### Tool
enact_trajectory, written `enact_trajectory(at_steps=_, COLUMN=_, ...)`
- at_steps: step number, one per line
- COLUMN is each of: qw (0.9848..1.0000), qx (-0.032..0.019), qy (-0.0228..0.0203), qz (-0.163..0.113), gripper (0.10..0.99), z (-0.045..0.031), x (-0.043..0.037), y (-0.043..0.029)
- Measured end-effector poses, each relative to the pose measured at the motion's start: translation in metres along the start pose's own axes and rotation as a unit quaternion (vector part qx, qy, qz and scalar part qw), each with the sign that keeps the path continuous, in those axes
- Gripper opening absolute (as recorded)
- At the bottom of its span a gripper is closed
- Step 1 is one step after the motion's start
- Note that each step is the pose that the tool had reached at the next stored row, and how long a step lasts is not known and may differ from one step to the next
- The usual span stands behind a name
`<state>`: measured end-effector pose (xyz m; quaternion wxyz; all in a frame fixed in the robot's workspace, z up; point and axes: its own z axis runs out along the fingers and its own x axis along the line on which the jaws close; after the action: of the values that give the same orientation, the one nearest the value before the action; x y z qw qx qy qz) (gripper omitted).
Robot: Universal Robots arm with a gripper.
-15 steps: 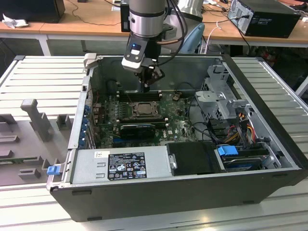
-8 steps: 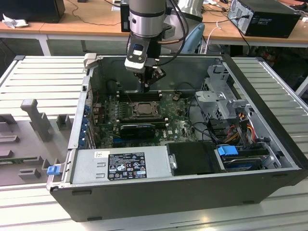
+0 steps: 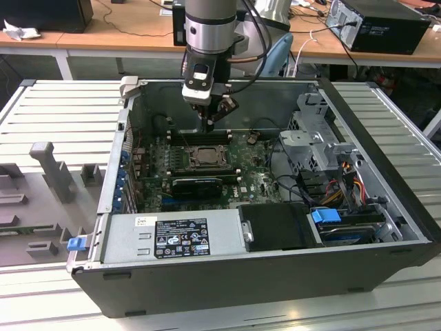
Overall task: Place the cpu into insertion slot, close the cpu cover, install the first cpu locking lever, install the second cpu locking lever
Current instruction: 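Install the first cpu locking lever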
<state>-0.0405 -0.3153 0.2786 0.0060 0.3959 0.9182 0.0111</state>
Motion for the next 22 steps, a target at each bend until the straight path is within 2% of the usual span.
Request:
enact_trajectory(at_steps=14, qw=0.9991, qx=-0.0001, qy=0.0011, qz=-0.043, gripper=0.106, z=0.0, x=0.0, y=0.0)
enact_trajectory(at_steps=19, qw=0.9978, qx=-0.0001, qy=0.0016, qz=-0.067, gripper=0.106, z=0.0, x=0.0, y=0.0)
enact_trajectory(at_steps=22, qw=0.9964, qx=-0.0002, qy=0.0021, qz=-0.085, gripper=0.106, z=0.0, x=0.0, y=0.0)
